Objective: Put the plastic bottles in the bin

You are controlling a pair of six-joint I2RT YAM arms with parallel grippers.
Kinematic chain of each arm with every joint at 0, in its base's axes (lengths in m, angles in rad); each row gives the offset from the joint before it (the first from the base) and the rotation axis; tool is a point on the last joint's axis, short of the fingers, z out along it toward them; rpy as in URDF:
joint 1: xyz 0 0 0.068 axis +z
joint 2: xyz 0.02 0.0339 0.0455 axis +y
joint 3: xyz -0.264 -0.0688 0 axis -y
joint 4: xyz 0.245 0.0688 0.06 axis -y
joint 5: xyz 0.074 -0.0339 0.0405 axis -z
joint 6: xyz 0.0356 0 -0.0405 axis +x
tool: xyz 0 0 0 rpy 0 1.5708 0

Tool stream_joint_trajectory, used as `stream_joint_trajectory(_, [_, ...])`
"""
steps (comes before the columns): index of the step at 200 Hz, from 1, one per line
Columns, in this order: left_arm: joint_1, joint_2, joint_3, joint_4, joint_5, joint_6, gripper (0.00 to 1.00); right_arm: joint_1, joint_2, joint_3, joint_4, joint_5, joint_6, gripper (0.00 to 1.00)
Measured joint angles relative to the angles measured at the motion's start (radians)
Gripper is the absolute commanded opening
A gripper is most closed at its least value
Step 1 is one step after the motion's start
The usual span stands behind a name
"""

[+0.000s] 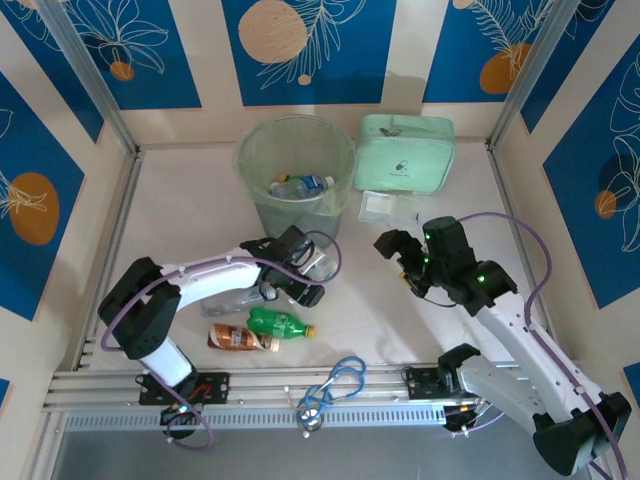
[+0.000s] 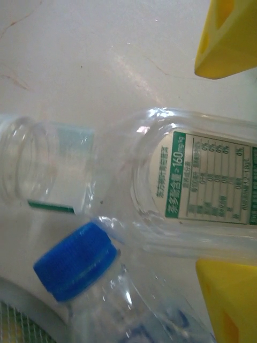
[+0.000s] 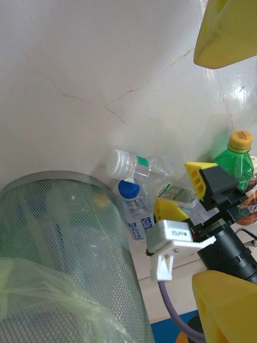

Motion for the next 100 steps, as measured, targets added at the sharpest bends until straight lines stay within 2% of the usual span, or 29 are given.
stream_joint_trajectory(81, [-0.027,0.083,0.07,-0.019,-0.021,0.027,0.59,-0.038,-0.037,-0.026,-0.001,-0.013,0.0,0.97])
stream_joint_trajectory(100, [-0.033,0.083,0.073,-0.023,-0.029,0.027,0.57,-0.045,-0.039,-0.027,-0.001,-0.016,0.0,0.97])
